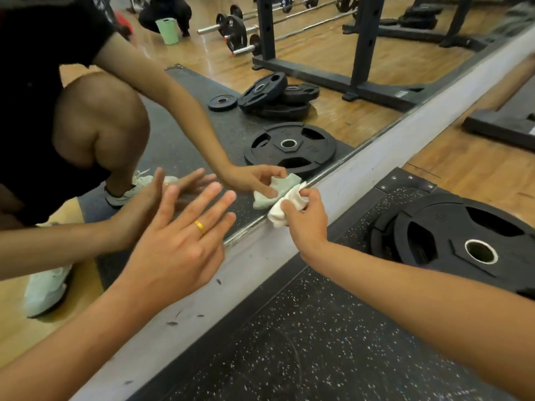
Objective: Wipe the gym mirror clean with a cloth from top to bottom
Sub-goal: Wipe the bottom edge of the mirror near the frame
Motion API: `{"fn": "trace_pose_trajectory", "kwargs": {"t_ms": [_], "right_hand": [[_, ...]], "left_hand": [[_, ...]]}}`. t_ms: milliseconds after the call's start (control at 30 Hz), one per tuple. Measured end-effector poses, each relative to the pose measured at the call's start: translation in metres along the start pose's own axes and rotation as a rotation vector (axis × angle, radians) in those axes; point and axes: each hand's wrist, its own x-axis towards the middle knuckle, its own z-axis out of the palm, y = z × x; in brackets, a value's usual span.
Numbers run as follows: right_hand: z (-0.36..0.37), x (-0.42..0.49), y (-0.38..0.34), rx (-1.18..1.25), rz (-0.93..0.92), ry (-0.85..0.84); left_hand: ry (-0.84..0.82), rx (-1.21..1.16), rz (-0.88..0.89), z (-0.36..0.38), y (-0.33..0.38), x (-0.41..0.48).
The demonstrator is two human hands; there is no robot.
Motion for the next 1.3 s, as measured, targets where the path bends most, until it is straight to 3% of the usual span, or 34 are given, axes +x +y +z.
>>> {"fn": "trace_pose_trajectory", "kwargs": {"t_ms": [267,433,533,667,800,867,1000,1133,1300], "right_hand": [[0.001,-0.002,0.01,0.215,-0.119,0.066],[-0.018,0.027,-0.01,0.363,-0.19,0.234],[-0.03,0.056,-0.015,0.313,-0.305,0.311],[-0.026,0.071,-0.003,0.109,-0.383,0.267],[-0.035,0.074,0.017,-0.033,-0.305,0.264],[-0.043,0.076,0.017,-0.046,-0.254,0.256],[-0.039,0.075,-0.004,0.125,-0.393,0.28],[-0.03,0.079,0.001,0.063,-0.471,0.248],[-0.039,0.09,0.021,0.014,-0.293,0.277]], "left_hand": [[0.037,0.072,0.187,0.027,0.021,0.103],[-0.028,0.161,0.194,0.042,0.007,0.147],[-0.094,0.24,0.264,0.051,0.004,0.146],[-0.113,0.291,0.277,0.053,0.004,0.147],[-0.101,0.259,0.277,0.052,0.004,0.148],[-0.095,0.252,0.277,0.053,0.004,0.148],[-0.092,0.214,0.272,0.054,0.004,0.148],[-0.097,0.209,0.274,0.054,0.004,0.148],[-0.092,0.242,0.274,0.053,0.005,0.148]]}}
